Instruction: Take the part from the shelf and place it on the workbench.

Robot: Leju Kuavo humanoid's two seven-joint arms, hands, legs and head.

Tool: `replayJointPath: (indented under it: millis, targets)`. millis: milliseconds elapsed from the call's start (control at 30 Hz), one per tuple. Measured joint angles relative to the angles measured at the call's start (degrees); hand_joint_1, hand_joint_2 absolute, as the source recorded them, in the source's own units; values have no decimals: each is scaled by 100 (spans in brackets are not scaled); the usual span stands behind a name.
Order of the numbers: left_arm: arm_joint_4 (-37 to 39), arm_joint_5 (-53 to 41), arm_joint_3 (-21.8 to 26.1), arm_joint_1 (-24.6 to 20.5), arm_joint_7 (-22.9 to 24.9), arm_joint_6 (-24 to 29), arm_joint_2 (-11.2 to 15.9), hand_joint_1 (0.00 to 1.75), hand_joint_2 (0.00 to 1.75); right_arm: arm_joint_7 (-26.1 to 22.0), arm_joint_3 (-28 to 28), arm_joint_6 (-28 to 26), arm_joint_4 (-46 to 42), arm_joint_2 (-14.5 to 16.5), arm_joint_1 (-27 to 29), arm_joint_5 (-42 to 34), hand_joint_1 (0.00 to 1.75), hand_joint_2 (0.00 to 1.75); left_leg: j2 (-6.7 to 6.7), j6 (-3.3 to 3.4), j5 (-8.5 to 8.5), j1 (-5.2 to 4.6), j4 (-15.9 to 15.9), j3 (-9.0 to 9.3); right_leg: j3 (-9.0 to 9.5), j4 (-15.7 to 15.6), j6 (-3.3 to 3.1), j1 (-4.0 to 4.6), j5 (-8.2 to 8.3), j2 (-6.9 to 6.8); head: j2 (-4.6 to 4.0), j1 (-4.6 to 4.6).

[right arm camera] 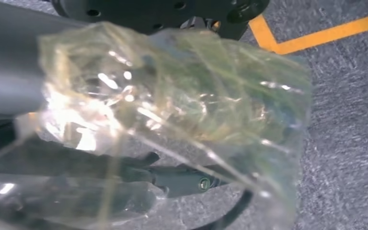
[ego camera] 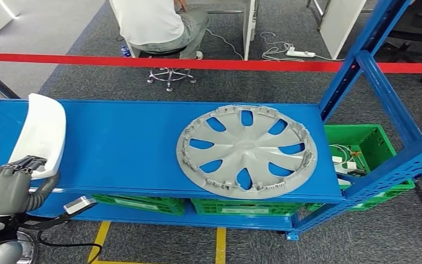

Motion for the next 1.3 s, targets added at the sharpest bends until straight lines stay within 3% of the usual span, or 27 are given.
replayJointPath:
  millis: [300,1300]
  targets:
    - [-3,0,20,6,7,1,0,175,175,3,45,-2,-56,4,0,-7,0,0,-1,-120,9,28,-36,5,18,5,-65,34,-14,-13,0,5]
    - [-8,3,28,33,40,1,0,175,175,141,270,-58,-158,8,94,-351,0,0,-1,-116,5,5,-22,6,30,1,-65,14,-7,-14,0,6]
